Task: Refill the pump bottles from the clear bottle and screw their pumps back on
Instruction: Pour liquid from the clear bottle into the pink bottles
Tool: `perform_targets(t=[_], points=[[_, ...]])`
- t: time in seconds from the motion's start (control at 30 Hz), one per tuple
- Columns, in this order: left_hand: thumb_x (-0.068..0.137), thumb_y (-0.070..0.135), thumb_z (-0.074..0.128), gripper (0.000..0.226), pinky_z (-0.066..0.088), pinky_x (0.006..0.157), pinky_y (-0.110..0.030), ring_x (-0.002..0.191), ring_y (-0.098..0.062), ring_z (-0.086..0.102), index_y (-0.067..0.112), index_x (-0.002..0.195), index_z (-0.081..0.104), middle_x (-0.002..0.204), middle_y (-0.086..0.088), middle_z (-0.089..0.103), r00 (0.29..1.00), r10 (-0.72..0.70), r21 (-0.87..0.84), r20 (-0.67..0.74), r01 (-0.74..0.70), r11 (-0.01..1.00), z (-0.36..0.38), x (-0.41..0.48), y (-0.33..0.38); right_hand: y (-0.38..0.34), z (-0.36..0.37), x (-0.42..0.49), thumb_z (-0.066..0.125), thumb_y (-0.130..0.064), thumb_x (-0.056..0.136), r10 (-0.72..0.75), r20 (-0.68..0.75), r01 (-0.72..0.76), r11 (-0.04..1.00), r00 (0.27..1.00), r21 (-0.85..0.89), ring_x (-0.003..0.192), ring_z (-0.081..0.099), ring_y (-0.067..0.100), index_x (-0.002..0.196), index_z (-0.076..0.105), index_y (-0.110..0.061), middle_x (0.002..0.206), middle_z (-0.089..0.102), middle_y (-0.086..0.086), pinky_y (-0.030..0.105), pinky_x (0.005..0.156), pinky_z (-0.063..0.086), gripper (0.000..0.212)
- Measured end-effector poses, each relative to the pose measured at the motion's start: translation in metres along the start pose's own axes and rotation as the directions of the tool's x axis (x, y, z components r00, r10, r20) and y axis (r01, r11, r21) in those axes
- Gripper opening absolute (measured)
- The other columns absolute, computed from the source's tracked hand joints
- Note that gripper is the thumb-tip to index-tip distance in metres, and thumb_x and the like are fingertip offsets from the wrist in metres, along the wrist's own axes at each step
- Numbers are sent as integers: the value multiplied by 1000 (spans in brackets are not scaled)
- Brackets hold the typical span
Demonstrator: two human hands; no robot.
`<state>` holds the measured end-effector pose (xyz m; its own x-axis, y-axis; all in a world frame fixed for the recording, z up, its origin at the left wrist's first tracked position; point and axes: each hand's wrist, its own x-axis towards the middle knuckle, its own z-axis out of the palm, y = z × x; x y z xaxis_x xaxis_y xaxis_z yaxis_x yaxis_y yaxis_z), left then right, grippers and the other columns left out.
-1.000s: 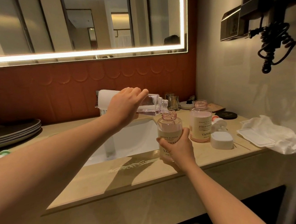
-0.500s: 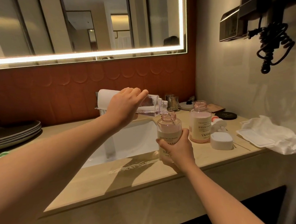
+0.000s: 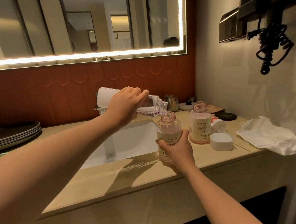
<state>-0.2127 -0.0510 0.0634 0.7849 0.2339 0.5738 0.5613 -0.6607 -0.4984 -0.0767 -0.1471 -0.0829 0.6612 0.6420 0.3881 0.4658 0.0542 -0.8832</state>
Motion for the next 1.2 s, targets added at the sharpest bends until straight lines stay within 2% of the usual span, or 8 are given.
perform_targets(t=[0.77,1.2], points=[[81,9,64,57,44,85,-32,98,-24,50,10,132,39,118,-11,54,999,38,9,-12,-38,999,0,3,-3,2,1,1,76,-48,67,-12,-12,12,1000,1000,-3,94,54,16,108,28,-28,104,51,-8,42,79,53,66],[85,11,61,53,41,99,-38,104,-25,49,11,133,38,120,-11,53,995,83,48,-57,-80,996,3,9,-4,2,1,1,76,-47,67,-16,-13,16,1000,1000,-8,93,54,16,109,28,-27,103,51,-7,38,75,53,66]])
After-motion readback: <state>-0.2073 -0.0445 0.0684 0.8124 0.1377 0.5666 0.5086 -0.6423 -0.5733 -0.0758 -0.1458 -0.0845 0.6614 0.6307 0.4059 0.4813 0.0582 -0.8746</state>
